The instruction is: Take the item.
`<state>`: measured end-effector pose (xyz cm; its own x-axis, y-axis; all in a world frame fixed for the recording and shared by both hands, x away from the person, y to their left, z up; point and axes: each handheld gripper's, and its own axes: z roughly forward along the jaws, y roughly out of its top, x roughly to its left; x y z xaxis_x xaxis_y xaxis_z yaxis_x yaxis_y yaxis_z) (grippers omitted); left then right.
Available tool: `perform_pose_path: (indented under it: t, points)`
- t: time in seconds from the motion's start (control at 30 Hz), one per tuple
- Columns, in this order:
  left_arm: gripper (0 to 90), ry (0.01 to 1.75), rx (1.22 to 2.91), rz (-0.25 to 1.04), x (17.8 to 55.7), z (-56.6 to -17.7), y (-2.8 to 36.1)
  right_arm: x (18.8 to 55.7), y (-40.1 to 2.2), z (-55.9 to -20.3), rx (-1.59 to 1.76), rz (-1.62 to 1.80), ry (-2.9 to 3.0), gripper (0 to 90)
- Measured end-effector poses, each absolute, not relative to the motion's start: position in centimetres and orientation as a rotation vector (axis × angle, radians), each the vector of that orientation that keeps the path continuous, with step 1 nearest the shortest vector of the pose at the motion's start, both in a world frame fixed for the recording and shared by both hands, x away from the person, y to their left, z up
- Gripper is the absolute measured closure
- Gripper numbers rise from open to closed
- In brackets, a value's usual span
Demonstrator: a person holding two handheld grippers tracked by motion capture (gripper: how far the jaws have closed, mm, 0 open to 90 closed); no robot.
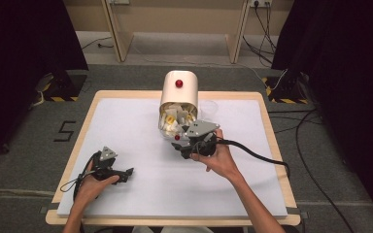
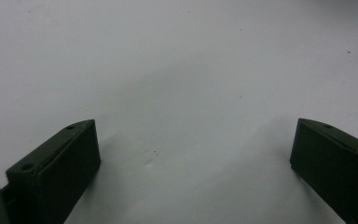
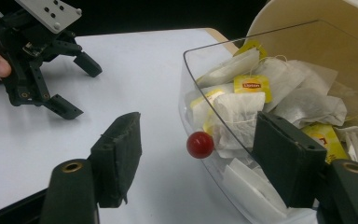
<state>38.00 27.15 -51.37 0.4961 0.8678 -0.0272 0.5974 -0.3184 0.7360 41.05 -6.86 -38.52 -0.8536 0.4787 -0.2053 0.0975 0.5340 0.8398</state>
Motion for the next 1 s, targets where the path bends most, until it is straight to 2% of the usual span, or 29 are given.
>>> perform_pose_path:
  t: [0.5, 1.0]
  points:
    - [0.4, 1.199, 2.040, 0.494, 38.0, -51.4, 27.2, 40.5, -7.0, -38.5, 0.442, 1.223, 2.381, 40.3]
    - [0.5, 1.200, 2.040, 0.493, 38.0, -51.4, 27.2, 39.8, -7.1, -38.6, 0.427, 1.205, 2.413, 41.5]
